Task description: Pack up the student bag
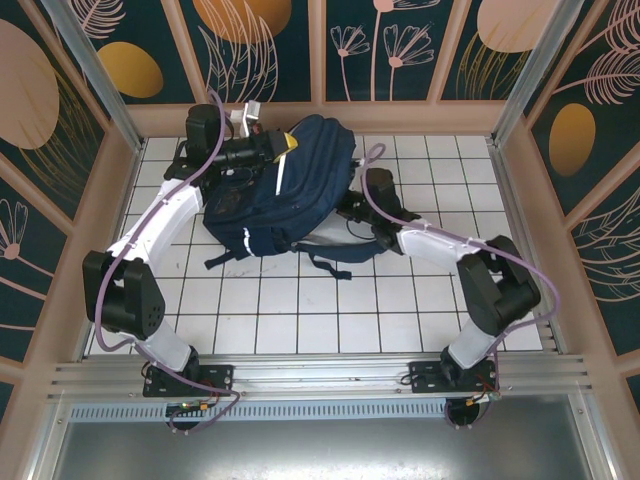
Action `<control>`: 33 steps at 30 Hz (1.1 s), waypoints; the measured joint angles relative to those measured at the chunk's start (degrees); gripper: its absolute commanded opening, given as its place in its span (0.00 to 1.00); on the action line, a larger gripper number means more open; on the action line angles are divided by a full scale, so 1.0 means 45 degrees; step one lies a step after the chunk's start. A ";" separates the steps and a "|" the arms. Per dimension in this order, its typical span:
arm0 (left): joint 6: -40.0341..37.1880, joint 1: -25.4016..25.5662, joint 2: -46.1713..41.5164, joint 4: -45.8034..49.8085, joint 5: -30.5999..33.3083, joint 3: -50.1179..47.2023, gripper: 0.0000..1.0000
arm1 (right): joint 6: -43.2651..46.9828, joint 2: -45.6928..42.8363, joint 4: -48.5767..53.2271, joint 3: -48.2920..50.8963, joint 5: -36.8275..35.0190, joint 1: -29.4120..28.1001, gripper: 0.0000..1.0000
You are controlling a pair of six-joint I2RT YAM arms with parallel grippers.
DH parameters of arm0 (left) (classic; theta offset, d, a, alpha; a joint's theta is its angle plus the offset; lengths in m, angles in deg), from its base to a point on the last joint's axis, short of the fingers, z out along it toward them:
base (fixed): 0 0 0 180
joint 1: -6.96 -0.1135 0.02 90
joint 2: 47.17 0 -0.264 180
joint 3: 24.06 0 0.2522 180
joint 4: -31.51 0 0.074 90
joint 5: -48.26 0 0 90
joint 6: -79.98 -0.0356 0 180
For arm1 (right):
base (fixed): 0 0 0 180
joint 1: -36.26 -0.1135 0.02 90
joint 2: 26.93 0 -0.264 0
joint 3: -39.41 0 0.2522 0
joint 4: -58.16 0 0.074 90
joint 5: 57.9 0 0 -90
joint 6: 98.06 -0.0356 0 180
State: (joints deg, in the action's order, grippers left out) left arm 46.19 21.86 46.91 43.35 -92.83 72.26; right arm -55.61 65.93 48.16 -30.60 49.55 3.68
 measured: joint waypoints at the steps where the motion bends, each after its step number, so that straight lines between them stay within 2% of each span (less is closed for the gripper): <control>1: -0.0053 0.0000 0.0000 0.0010 0.0068 -0.0010 0.00 | 0.0126 -0.0447 0.0311 0.0228 -0.0316 0.0092 0.95; 6: -0.0466 0.0015 -0.0083 0.0180 0.0374 -0.0311 0.00 | 0.0733 -0.2623 0.1875 0.1574 -0.2074 0.0486 0.94; 8: -0.0928 0.0151 -0.0092 0.0520 0.0724 -0.0384 0.05 | 0.0962 -0.3492 0.2725 0.2006 -0.3045 0.0597 0.93; 13: -0.2152 0.1379 0.0136 0.1350 0.1797 -0.0398 0.08 | 0.1311 -0.5785 0.3944 0.3541 -0.5697 0.0670 0.89; 16: -0.2521 0.2268 0.0884 0.1481 0.2249 -0.0398 0.10 | 0.1705 -0.7329 0.4216 0.4765 -0.6625 0.0719 0.87; 19: -0.2788 0.2744 0.1792 0.1613 0.2647 -0.0398 0.18 | 0.2278 -0.7927 0.4609 0.5037 -0.6649 0.0743 0.86; 22: -0.3045 0.2875 0.2351 0.1948 0.3060 -0.0398 0.34 | 0.2909 -0.8136 0.4775 0.5037 -0.6300 0.0607 0.85; 26: -0.3303 0.2861 0.2336 0.2361 0.3949 -0.0408 0.55 | 0.3745 -0.9034 0.4410 0.5518 -0.5508 -0.0369 0.80; 29: -0.3575 0.2798 0.1700 0.2924 0.4867 -0.0471 0.60 | 0.4211 -0.9170 0.4080 0.5600 -0.4255 -0.1180 0.75; 33: -0.3565 0.2307 -0.0724 0.3172 0.5833 -0.1462 0.63 | 0.4483 -0.7927 0.3774 0.5469 -0.3099 -0.2934 0.69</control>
State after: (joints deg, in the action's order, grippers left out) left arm 30.15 32.24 43.66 57.63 -66.58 65.68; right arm -35.44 30.26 65.14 -5.99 35.61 -9.52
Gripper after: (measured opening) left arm 0.620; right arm 0.716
